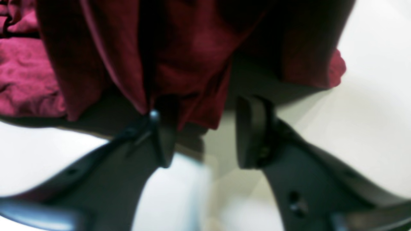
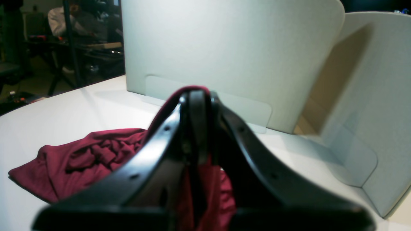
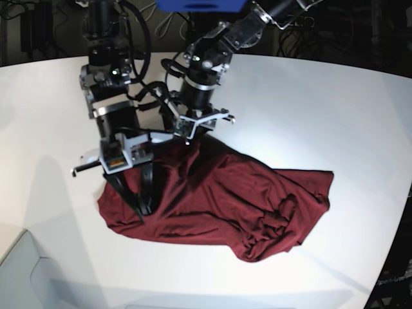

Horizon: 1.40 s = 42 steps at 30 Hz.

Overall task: Layout the t-shirt on the table in an organized manner, then fold the t-shirt properly
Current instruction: 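Lift the shirt fabric with the left gripper beside the right gripper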

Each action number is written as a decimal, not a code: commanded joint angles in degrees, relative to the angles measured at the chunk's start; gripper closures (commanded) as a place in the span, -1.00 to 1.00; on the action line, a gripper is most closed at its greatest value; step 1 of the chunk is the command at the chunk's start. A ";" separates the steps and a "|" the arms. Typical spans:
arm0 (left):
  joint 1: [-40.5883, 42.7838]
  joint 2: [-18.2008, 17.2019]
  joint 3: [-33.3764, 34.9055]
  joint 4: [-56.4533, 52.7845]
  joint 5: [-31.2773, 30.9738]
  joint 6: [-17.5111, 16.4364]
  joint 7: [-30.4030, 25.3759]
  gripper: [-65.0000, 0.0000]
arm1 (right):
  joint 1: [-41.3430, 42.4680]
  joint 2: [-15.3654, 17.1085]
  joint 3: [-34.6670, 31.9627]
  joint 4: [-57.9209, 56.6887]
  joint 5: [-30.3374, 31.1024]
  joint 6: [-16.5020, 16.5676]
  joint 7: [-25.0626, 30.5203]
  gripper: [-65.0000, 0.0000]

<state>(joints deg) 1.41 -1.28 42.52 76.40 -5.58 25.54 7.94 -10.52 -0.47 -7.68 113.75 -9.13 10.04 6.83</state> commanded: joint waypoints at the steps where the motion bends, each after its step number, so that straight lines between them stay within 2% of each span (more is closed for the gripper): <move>1: -0.49 0.62 0.07 0.83 0.71 0.35 -1.40 0.34 | 0.63 -0.01 -0.01 1.10 0.29 -0.33 1.92 1.00; 6: -0.49 0.53 -0.02 0.83 0.71 0.35 -1.40 0.93 | 0.72 -0.01 0.08 1.01 0.29 -0.33 1.92 1.00; 7: -0.49 0.44 -0.02 0.83 0.71 0.17 -1.40 1.00 | 0.72 -0.01 0.08 1.01 0.29 -0.33 1.92 1.00; 11: 0.04 -0.08 -0.02 1.80 0.71 0.35 -1.40 1.00 | 0.72 -0.01 0.08 0.93 0.29 -0.33 1.92 1.00; 16: 2.41 -2.99 -0.37 5.58 0.71 0.44 -1.48 1.00 | 0.72 -0.01 0.34 0.93 0.29 -0.33 1.92 1.00; 21: 3.91 -3.07 -4.32 6.54 0.71 0.44 -1.40 0.99 | 0.37 -0.01 0.25 0.93 0.29 -0.33 1.92 1.00; 24: 3.65 -2.90 -4.59 5.58 0.71 0.44 -1.40 0.75 | 0.19 -0.01 0.08 0.93 0.29 -0.33 1.92 1.00; 28: 4.00 -0.70 -4.85 4.43 0.71 0.44 -1.40 0.15 | 0.11 -0.01 -0.01 1.01 0.29 -0.33 1.92 1.00; 30: 3.73 -0.52 -4.32 4.43 0.71 0.44 -1.40 -0.05 | 0.11 -0.01 -0.01 1.10 0.29 -0.33 1.92 1.00; 38: 3.38 -0.08 -4.41 1.80 0.71 0.44 -1.40 -0.09 | 0.11 -0.01 -0.01 1.10 0.29 -0.33 1.92 1.00; 42: 1.54 1.32 -4.32 -1.54 0.71 0.09 -1.40 -0.09 | 0.11 -0.01 -0.01 1.10 0.29 -0.33 1.92 1.00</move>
<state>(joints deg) 3.70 -0.62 38.04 73.82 -5.56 25.52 8.34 -11.03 -0.47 -7.60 113.73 -9.13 10.02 6.85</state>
